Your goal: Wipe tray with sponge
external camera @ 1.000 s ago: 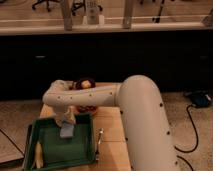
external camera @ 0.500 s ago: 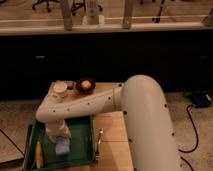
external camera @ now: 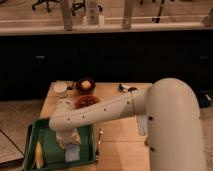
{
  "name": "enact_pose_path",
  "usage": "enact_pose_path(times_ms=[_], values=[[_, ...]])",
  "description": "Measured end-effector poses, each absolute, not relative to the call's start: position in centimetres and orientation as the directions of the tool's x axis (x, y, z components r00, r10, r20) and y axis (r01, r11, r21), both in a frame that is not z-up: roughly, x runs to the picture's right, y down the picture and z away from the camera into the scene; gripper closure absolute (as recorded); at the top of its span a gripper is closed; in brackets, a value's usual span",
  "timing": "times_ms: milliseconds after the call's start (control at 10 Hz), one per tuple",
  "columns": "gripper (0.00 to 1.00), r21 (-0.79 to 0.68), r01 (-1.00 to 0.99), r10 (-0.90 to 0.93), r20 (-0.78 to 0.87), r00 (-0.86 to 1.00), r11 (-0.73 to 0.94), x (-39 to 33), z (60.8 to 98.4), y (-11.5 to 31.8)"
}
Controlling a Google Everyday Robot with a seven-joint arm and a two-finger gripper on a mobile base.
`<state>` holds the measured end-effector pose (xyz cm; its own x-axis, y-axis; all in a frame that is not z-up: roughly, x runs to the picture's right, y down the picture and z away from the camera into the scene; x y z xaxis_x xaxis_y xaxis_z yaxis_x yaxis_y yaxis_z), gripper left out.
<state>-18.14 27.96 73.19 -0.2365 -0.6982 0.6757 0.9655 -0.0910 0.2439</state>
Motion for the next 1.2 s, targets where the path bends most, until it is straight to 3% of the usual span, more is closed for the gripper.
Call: enact_pose_path(times_ms=[600, 1200], values=[[1.0, 0.284, 0.955, -0.718, 0.645, -0.26, -0.09, -21.5, 78.3, 19.2], [1.0, 0.319, 0.942, -0.722, 0.628, -0.291, -0.102, -23.6, 78.6, 17.9]])
